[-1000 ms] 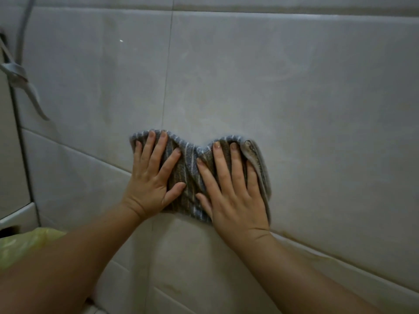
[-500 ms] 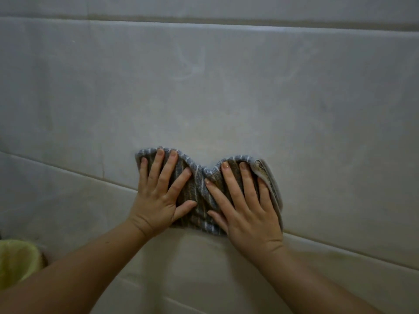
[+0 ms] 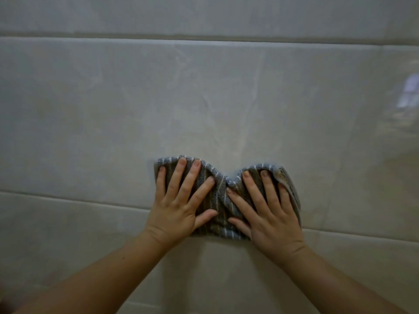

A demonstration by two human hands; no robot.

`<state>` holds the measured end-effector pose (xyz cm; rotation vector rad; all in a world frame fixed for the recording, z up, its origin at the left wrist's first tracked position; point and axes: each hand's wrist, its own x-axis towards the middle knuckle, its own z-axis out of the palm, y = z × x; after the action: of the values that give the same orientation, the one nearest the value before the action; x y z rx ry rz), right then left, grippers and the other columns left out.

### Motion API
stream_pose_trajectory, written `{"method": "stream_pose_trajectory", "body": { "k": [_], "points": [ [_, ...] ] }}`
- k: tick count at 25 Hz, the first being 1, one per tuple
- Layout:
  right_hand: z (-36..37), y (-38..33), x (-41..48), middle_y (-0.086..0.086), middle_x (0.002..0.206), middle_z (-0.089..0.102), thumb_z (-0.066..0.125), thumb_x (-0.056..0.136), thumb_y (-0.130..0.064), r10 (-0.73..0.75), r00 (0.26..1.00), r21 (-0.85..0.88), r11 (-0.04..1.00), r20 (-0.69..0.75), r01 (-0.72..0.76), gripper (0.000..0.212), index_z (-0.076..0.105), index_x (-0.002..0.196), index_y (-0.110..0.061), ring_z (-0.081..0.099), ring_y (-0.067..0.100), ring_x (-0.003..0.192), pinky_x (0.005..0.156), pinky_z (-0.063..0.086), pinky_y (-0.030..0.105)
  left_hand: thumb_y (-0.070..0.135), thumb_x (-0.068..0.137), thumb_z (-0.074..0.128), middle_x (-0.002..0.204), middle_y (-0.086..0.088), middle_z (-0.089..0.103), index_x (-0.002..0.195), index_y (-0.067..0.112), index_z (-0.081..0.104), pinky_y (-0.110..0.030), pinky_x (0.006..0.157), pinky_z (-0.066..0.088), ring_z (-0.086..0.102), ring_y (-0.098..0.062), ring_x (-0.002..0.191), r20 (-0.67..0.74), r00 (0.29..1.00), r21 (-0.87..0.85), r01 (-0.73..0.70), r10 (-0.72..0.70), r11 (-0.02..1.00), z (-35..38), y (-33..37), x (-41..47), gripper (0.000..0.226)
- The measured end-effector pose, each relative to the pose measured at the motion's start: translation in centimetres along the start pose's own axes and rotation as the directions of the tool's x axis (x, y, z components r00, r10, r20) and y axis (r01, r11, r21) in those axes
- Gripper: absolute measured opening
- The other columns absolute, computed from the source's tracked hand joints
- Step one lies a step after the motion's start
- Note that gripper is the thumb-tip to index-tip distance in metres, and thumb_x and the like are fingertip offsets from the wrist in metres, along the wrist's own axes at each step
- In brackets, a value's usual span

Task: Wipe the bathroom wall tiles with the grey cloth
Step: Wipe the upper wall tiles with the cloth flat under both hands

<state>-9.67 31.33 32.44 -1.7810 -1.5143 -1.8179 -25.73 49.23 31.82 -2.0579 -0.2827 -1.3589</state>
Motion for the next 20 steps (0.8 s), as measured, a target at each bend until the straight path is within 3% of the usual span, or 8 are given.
{"method": "stream_pose_trajectory", "body": {
  "k": [5, 10, 14, 18, 20],
  "points": [
    [-0.8, 6.5, -4.5, 0.009, 0.158, 0.023, 0.043, 0.095, -0.061, 0.022, 1.0, -0.035, 0.999, 0.006, -0.022, 0.065, 0.029, 0.15, -0.029, 0.015, 0.036, 0.147, 0.117, 0.014, 0.047, 0.066, 0.097, 0.038, 0.161, -0.014, 0.019, 0.153, 0.024, 0.022, -0.061, 0.12, 0.004, 0.002, -0.034, 0.153, -0.002, 0.999, -0.012, -0.032, 0.032, 0.999, 0.2, 7.1, 3.9, 0.072],
    [-2.5, 13.3, -6.6, 0.009, 0.16, 0.018, 0.043, 0.094, -0.062, 0.04, 0.999, -0.061, 0.997, 0.035, -0.038, 0.069, 0.023, 0.152, -0.029, 0.014, 0.036, 0.147, 0.117, 0.015, 0.048, 0.066, 0.095, 0.039, 0.162, -0.012, 0.018, 0.155, 0.026, 0.019, -0.059, 0.121, 0.002, 0.001, -0.033, 0.153, 0.01, 0.998, -0.026, -0.054, 0.054, 0.998, -0.1, 12.5, 9.0, 0.075],
    [-4.4, 18.0, -3.4, 0.011, 0.159, 0.017, 0.045, 0.09, -0.062, 0.168, 0.986, -0.023, 0.985, 0.004, -0.168, 0.07, 0.026, 0.15, -0.032, 0.013, 0.039, 0.147, 0.114, 0.02, 0.053, 0.066, 0.095, 0.038, 0.164, -0.012, 0.014, 0.156, 0.027, 0.021, -0.059, 0.121, 0.004, 0.008, -0.034, 0.152, 0.01, 0.999, -0.015, -0.039, 0.039, 0.999, -1.8, 12.8, 15.3, 0.075],
    [-5.9, 21.5, 0.2, 0.013, 0.161, 0.01, 0.039, 0.09, -0.062, 0.346, 0.938, -0.042, 0.938, 0.031, -0.345, 0.072, 0.02, 0.152, -0.032, 0.003, 0.039, 0.148, 0.117, 0.008, 0.054, 0.063, 0.096, 0.034, 0.165, -0.013, 0.014, 0.157, 0.027, 0.022, -0.06, 0.12, 0.006, 0.008, -0.036, 0.152, -0.01, 0.995, -0.011, 0.096, -0.097, 0.995, -3.0, 13.1, 21.2, 0.072],
    [-5.9, 20.8, -0.6, 0.014, 0.161, 0.009, 0.037, 0.091, -0.062, 0.424, 0.904, -0.029, 0.906, 0.051, -0.423, 0.07, 0.019, 0.152, -0.032, 0.001, 0.04, 0.148, 0.118, 0.005, 0.054, 0.062, 0.096, 0.033, 0.165, -0.012, 0.012, 0.157, 0.027, 0.02, -0.06, 0.121, 0.005, 0.006, -0.035, 0.152, 0.001, 0.996, -0.029, 0.093, -0.093, 0.995, -2.9, 13.7, 20.9, 0.072]
  ]
}}
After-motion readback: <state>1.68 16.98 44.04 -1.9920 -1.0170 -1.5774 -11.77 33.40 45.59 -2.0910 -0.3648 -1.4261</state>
